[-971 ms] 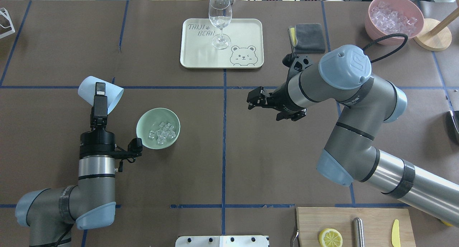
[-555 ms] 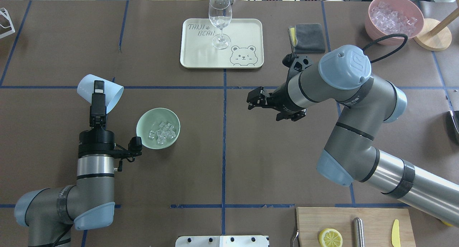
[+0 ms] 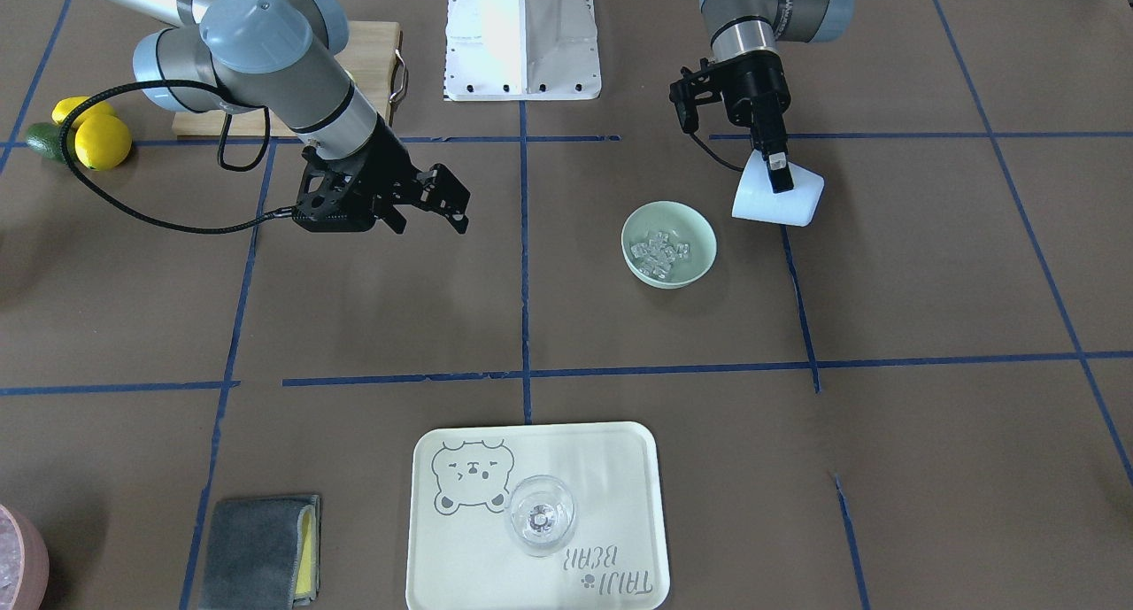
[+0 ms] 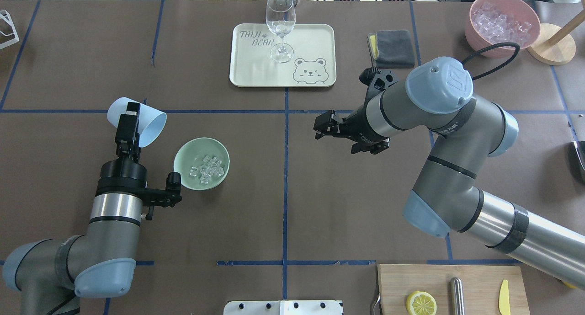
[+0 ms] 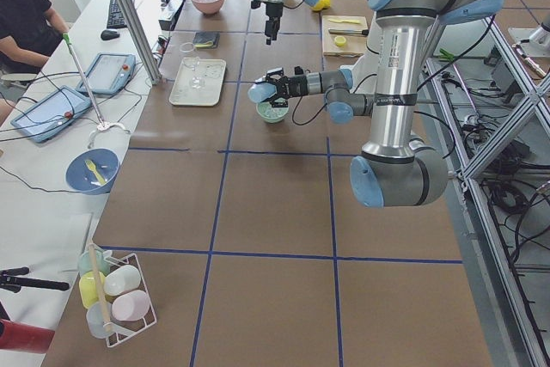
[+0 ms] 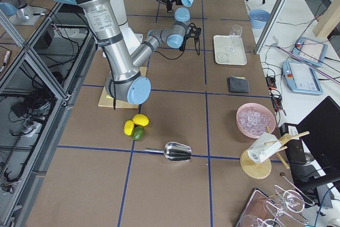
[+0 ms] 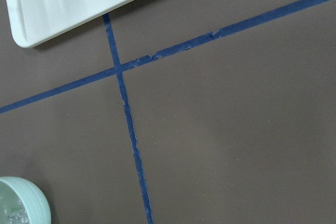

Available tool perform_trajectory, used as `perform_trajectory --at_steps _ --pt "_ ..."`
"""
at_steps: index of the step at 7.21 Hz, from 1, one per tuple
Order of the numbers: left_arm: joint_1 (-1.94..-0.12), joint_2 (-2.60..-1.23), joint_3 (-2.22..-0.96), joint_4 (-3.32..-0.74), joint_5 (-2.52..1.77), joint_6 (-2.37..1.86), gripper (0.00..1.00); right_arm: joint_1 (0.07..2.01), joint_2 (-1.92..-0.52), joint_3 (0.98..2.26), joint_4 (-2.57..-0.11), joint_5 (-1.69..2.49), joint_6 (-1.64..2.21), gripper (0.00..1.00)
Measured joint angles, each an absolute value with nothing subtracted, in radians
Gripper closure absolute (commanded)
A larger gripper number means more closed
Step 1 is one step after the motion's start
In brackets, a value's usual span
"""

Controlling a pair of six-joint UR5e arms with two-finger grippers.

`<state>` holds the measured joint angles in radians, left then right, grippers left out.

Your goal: Pour ice into bowl

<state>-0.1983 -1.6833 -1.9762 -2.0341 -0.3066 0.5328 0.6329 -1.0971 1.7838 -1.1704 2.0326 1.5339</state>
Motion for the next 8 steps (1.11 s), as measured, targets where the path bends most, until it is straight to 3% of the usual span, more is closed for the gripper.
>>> perform_trajectory --at_steps 3,8 --pt "-0.205 -1.669 -2.135 -2.036 -0.496 0.522 1.0 0.63 -1.092 1.787 -1.17 2.033 1.542 0.0" --pt "-0.255 -1.641 -2.174 -2.036 -0.652 0.199 1.0 0.611 -1.085 1.785 -1.171 2.008 1.544 0.0"
